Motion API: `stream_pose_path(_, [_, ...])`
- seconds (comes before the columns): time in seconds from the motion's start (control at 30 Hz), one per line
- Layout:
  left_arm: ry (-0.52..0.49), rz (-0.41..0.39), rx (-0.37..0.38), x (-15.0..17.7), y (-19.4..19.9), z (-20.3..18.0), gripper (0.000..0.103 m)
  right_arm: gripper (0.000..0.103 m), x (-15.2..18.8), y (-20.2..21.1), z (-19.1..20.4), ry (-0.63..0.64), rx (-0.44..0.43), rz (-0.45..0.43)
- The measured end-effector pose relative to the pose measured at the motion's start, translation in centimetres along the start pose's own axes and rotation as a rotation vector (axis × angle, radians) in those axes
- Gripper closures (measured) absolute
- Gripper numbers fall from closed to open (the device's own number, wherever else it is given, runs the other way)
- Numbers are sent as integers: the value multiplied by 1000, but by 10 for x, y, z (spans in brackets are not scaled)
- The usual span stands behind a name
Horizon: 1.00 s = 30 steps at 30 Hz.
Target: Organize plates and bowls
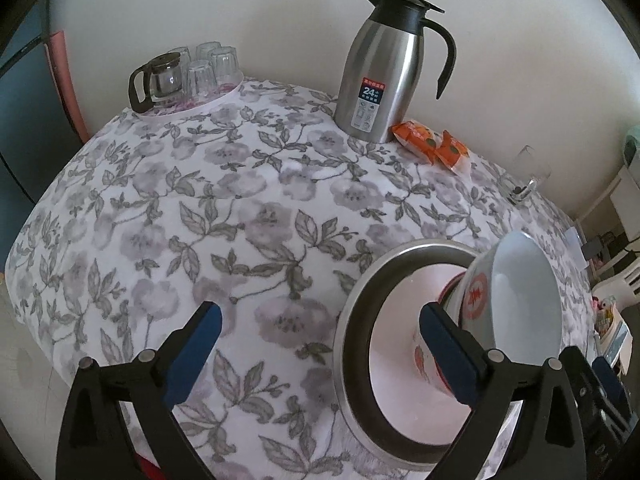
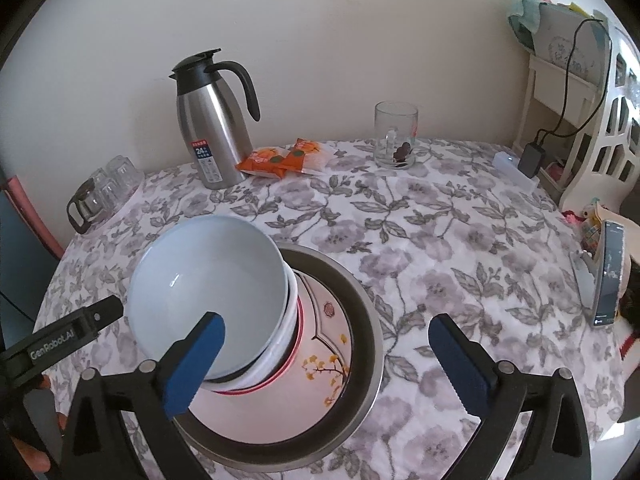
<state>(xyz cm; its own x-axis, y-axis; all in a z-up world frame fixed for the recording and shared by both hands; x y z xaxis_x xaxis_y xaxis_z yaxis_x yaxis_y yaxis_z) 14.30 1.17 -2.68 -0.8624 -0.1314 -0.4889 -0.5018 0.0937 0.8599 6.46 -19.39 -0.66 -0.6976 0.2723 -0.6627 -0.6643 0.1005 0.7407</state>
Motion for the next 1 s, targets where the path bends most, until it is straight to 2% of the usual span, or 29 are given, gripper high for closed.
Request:
stream_pose_path(0.27, [-22, -22, 7, 12, 17, 5, 4, 0, 10, 10, 1, 13, -1, -5])
stream_pose_path(0.43, [-13, 1, 15, 22, 20, 10, 4, 0, 19, 15, 2, 20, -6, -2])
stream_pose_path(0.53, [-44, 0, -17, 28, 22, 10, 4, 0, 25, 20, 3, 29, -7, -4])
stream_pose_path(0.67, [-96, 9, -108, 37, 23, 11, 4, 0, 34, 25, 5, 35, -12, -2])
stream_pose_path(1.0, [-156, 55, -135, 58, 22, 13, 4, 0, 58, 25, 5, 62, 6, 52])
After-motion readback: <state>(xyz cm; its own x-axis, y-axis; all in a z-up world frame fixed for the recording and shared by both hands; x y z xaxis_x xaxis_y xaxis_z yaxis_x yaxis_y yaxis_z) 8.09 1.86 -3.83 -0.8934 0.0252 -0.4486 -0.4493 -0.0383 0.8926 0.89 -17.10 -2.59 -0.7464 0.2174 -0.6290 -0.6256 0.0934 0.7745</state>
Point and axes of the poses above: each gripper's, at about its wrist camera, not at the fingertips, and y roughly against the way its jaws point, z to its left, x to its underside, the point moved 7 cm from there along -y, roughly the way its jaws point
